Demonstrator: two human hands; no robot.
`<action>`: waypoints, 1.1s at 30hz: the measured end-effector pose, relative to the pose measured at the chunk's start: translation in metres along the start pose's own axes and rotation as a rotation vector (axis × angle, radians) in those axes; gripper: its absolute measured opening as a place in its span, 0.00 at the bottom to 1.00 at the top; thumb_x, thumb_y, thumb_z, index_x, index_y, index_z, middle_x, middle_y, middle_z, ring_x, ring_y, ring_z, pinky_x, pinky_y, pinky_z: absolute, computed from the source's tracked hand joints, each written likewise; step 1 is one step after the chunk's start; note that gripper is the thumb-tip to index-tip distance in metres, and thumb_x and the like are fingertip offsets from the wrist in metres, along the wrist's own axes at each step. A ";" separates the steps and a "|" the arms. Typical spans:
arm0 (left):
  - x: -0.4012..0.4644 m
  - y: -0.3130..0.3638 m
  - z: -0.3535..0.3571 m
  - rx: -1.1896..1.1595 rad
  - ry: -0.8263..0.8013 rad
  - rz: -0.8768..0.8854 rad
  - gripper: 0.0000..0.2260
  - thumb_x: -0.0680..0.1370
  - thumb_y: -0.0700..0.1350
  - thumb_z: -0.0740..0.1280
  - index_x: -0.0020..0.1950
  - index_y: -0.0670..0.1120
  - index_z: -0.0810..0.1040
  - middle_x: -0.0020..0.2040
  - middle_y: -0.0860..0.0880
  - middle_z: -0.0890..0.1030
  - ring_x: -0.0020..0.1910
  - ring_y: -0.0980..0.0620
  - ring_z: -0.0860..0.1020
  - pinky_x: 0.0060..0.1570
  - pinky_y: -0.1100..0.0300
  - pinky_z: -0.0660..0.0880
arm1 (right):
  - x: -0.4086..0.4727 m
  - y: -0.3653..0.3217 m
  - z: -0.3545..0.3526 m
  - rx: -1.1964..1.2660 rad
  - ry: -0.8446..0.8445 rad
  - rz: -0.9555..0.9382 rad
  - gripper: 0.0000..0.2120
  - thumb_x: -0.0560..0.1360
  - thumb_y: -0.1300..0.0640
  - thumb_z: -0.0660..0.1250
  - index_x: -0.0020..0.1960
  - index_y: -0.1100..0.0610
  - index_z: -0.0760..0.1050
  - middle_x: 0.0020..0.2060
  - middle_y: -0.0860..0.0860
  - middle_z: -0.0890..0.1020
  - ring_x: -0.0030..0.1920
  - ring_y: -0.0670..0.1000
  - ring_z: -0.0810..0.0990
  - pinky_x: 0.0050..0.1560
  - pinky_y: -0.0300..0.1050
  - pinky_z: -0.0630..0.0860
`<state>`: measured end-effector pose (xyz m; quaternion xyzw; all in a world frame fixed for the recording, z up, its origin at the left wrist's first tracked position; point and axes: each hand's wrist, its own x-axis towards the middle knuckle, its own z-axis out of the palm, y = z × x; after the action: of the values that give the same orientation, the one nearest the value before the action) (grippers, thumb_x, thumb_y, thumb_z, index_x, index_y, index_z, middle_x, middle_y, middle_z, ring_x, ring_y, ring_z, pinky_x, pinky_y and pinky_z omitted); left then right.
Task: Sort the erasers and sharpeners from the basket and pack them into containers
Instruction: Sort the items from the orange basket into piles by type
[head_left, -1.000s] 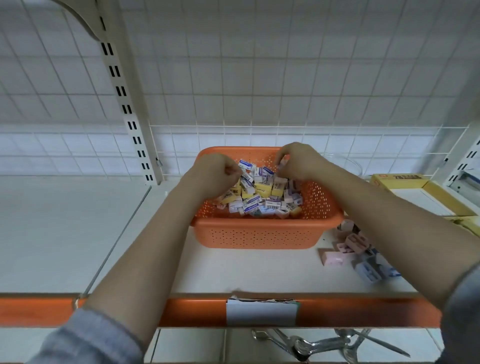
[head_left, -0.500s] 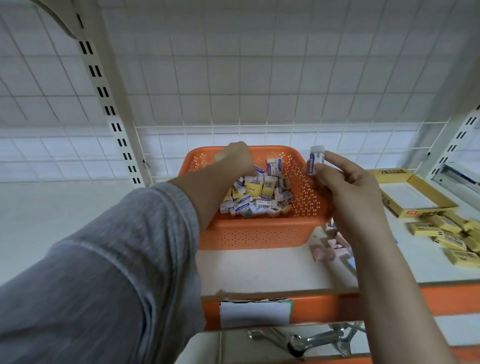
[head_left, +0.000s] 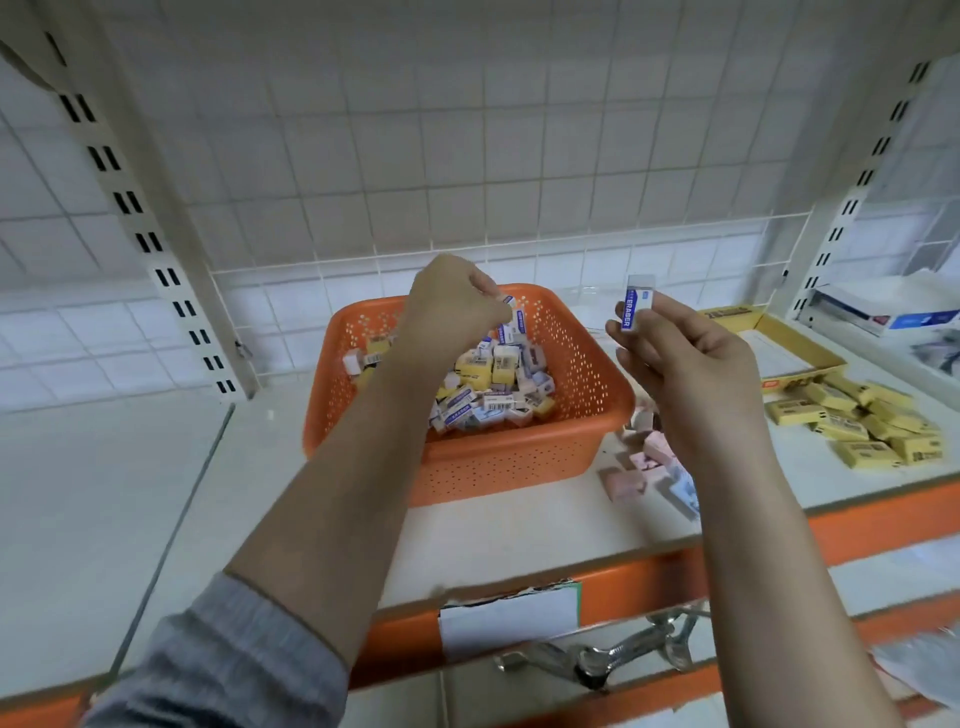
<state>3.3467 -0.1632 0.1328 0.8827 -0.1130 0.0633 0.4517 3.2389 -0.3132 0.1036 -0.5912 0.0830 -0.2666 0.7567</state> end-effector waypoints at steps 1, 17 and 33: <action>-0.010 0.001 0.002 -0.060 -0.008 0.023 0.03 0.72 0.40 0.71 0.44 0.45 0.80 0.40 0.49 0.82 0.33 0.53 0.78 0.36 0.59 0.77 | 0.000 0.000 -0.005 -0.014 0.035 -0.007 0.10 0.77 0.62 0.64 0.45 0.50 0.81 0.38 0.49 0.85 0.44 0.47 0.84 0.42 0.35 0.78; -0.077 0.101 0.143 -0.190 -0.036 0.318 0.08 0.73 0.43 0.71 0.51 0.46 0.84 0.38 0.61 0.79 0.35 0.75 0.75 0.37 0.80 0.68 | 0.055 -0.029 -0.224 -0.230 0.312 -0.161 0.09 0.77 0.62 0.65 0.56 0.61 0.78 0.29 0.49 0.78 0.30 0.41 0.76 0.42 0.35 0.75; -0.111 0.206 0.317 -0.151 -0.047 0.184 0.06 0.73 0.46 0.72 0.49 0.50 0.84 0.37 0.62 0.79 0.37 0.72 0.76 0.34 0.79 0.69 | 0.194 -0.021 -0.442 -1.020 0.270 -0.151 0.09 0.76 0.59 0.65 0.47 0.63 0.82 0.42 0.58 0.84 0.44 0.56 0.80 0.40 0.38 0.65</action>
<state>3.1892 -0.5210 0.0855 0.8332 -0.2086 0.0753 0.5065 3.2011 -0.7896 0.0327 -0.8488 0.2561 -0.3196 0.3344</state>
